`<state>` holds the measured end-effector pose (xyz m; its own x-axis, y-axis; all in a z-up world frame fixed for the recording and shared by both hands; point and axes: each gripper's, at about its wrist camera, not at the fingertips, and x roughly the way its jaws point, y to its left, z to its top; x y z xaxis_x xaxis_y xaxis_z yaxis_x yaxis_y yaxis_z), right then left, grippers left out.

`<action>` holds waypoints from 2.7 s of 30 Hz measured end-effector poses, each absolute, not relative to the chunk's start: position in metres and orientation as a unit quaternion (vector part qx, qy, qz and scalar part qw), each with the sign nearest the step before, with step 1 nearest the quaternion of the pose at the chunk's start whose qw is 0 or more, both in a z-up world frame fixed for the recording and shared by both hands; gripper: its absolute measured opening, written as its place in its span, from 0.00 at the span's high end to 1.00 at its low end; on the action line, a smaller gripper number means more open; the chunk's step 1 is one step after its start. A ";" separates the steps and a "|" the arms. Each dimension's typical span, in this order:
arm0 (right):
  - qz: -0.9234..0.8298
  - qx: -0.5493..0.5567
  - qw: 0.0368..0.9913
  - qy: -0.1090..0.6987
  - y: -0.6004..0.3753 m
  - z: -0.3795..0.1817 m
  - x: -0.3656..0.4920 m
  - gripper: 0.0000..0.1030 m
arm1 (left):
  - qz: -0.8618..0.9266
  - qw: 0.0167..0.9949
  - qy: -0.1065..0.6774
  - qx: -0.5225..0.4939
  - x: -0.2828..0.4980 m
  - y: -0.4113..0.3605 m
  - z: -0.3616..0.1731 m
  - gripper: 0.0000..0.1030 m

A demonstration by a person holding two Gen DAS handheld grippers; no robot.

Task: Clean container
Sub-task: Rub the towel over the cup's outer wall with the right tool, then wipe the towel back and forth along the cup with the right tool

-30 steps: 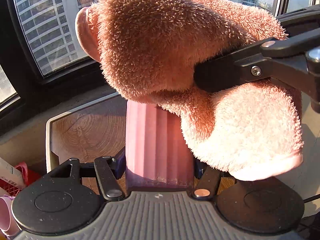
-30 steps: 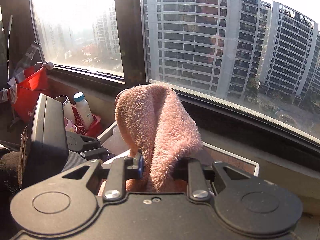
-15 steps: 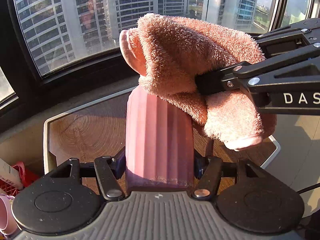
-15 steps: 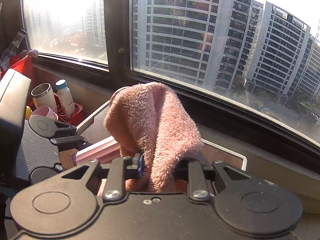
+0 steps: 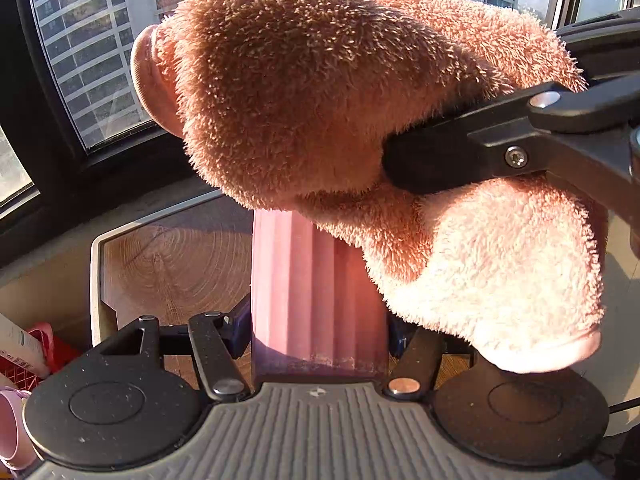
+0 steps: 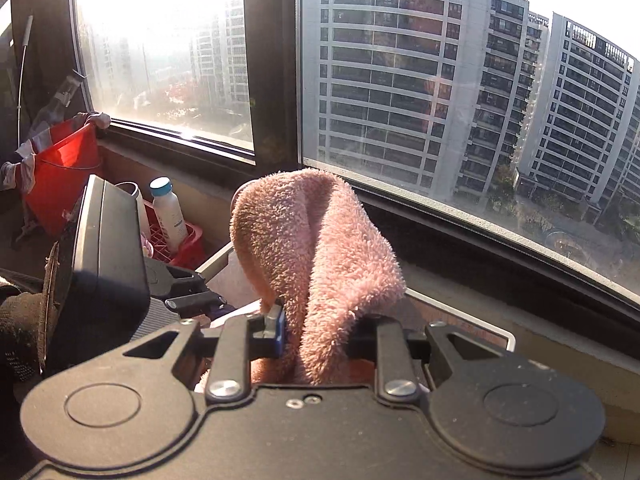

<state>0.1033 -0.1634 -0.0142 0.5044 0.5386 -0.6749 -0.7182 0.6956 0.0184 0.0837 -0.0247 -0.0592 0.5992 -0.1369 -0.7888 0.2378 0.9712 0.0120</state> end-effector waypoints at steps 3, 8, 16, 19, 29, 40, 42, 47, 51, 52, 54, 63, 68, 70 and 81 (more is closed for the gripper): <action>0.374 -0.143 0.851 0.341 -0.158 -0.019 0.100 0.77 | -0.110 0.893 0.433 0.060 0.082 -0.026 -0.058 0.40; 0.364 -0.154 0.848 0.354 -0.156 -0.031 0.103 0.77 | -0.118 0.892 0.432 0.063 0.080 -0.030 -0.057 0.40; 0.324 -0.166 0.866 0.344 -0.167 -0.030 0.113 0.77 | -0.121 0.892 0.431 0.058 0.082 -0.028 -0.056 0.40; 0.299 -0.172 0.874 0.342 -0.171 -0.032 0.120 0.77 | -0.121 0.892 0.431 0.058 0.082 -0.029 -0.056 0.40; 0.298 -0.151 0.881 0.336 -0.179 -0.020 0.125 0.77 | -0.112 0.891 0.436 0.057 0.086 -0.024 -0.061 0.40; 0.371 -0.119 0.842 0.373 -0.163 -0.024 0.113 0.76 | -0.112 0.892 0.434 0.057 0.084 -0.023 -0.057 0.40; 0.366 -0.124 0.840 0.382 -0.163 -0.028 0.113 0.76 | -0.114 0.891 0.435 0.059 0.082 -0.025 -0.056 0.40; 0.337 -0.132 0.849 0.385 -0.165 -0.026 0.113 0.76 | -0.120 0.886 0.443 0.060 0.079 -0.023 -0.048 0.40; 0.301 -0.145 0.864 0.377 -0.164 -0.018 0.113 0.76 | -0.118 0.886 0.444 0.061 0.074 -0.016 -0.035 0.40; 0.292 -0.145 0.868 0.375 -0.166 -0.015 0.113 0.76 | -0.116 0.887 0.443 0.067 0.072 -0.014 -0.032 0.40; 0.279 -0.147 0.873 0.371 -0.173 -0.008 0.111 0.76 | -0.115 0.887 0.442 0.075 0.069 -0.011 -0.028 0.40; 0.296 -0.130 0.868 0.376 -0.184 0.008 0.078 0.76 | -0.128 0.878 0.454 0.081 0.066 -0.005 -0.037 0.40; 0.323 -0.110 0.856 0.389 -0.175 0.000 0.071 0.76 | -0.148 0.874 0.455 0.083 0.065 -0.015 -0.043 0.40; 0.325 -0.117 0.851 0.395 -0.172 -0.009 0.071 0.76 | -0.154 0.873 0.455 0.085 0.064 -0.016 -0.045 0.40; 0.310 -0.126 0.842 0.422 -0.164 -0.033 0.084 0.76 | -0.164 0.864 0.469 0.076 0.066 -0.024 -0.053 0.40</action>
